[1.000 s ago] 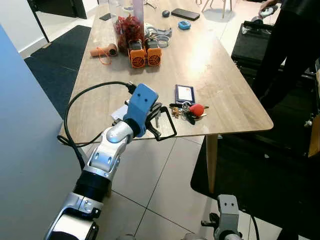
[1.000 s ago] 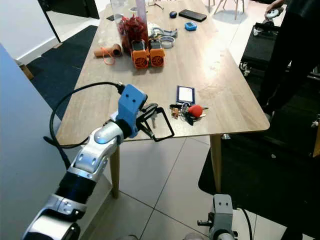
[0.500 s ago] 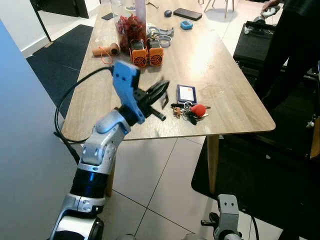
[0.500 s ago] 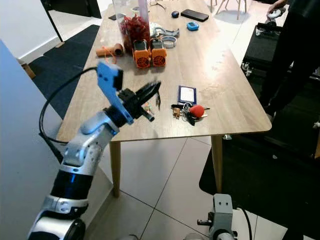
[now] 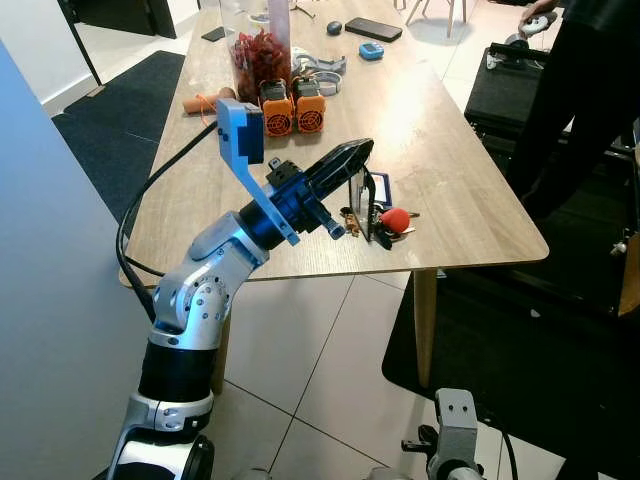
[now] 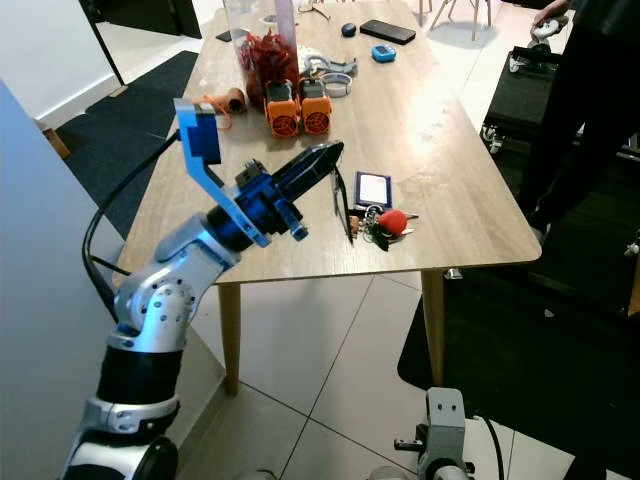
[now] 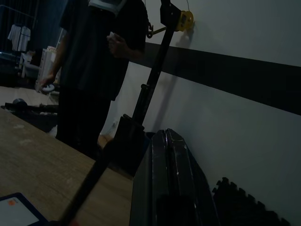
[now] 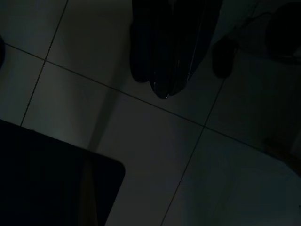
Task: Hang keys on a hook
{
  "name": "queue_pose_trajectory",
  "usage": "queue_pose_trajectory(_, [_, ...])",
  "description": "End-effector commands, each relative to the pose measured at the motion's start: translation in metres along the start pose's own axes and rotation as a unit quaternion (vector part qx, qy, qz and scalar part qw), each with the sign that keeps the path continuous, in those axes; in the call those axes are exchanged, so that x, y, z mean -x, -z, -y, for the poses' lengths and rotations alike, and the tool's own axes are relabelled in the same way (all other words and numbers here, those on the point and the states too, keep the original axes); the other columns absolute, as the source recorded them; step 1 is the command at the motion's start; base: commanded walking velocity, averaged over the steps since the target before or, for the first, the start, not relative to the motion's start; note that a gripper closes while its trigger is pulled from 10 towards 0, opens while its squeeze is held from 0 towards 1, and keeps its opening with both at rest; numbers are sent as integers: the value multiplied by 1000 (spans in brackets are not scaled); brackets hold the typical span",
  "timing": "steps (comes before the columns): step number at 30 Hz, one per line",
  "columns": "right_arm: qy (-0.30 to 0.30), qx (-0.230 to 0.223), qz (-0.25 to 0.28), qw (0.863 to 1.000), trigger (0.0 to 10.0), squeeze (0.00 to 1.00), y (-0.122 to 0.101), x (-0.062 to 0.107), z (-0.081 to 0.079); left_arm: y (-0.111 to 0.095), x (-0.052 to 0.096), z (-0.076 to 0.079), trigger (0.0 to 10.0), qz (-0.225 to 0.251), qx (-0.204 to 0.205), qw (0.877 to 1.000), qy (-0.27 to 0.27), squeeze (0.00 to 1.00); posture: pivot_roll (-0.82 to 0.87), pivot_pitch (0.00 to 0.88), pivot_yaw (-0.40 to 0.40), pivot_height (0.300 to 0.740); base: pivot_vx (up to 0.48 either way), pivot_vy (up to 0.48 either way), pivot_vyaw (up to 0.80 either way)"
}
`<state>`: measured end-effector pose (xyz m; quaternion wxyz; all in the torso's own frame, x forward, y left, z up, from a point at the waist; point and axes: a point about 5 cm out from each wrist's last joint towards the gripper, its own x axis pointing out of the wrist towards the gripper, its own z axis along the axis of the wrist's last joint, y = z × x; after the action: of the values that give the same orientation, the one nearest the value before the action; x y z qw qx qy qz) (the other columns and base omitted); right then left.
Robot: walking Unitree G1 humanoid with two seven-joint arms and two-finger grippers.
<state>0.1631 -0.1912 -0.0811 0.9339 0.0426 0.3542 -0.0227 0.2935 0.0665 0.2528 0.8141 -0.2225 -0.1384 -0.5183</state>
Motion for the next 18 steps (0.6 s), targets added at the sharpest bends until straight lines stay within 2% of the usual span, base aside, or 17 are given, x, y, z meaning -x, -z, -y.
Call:
queue_pose_trajectory(1, [5,-12,-4,1000,10000,0,4,2,0,-3,0,3,10000,6,11,1000,10,0,47,68,42,740,0,0,0])
queue_pose_trajectory(7, [4,-12,-2,1000,10000,0,3,1,-1,-4,1,4,10000,-7,10,1000,13,0,50,68,44,740,0,0,0])
queue_pose_trajectory(10, [4,-12,-2,1000,10000,0,3,1,-1,-1,0,1,10000,-24,-17,1000,-3,0,50,68,44,740,0,0,0])
queue_pose_trajectory(11, [4,-12,-2,1000,10000,0,3,1,-1,1,0,-4,10000,-39,-42,998,-25,0,50,68,44,740,0,0,0])
queue_pose_trajectory(12, [5,-12,-2,1000,10000,0,3,1,-1,5,0,-16,10000,-67,-82,991,-78,0,50,68,44,740,0,0,0])
queue_pose_trajectory(14, [5,-13,-2,1000,10000,0,3,1,-1,6,4,-37,10000,-96,-143,971,-164,0,54,71,44,740,0,0,0])
queue_pose_trajectory(15, [5,-13,-2,1000,10000,0,3,1,-1,6,4,-37,10000,-96,-143,971,-164,0,54,71,44,740,0,0,0])
queue_pose_trajectory(16, [5,-13,-2,1000,10000,0,3,1,-1,5,6,-43,10000,-98,-159,964,-192,0,54,71,44,740,0,0,0])
queue_pose_trajectory(18, [4,-13,-2,1000,10000,0,3,1,-2,-2,11,-55,10000,-88,-160,954,-239,0,53,71,46,740,0,0,0])
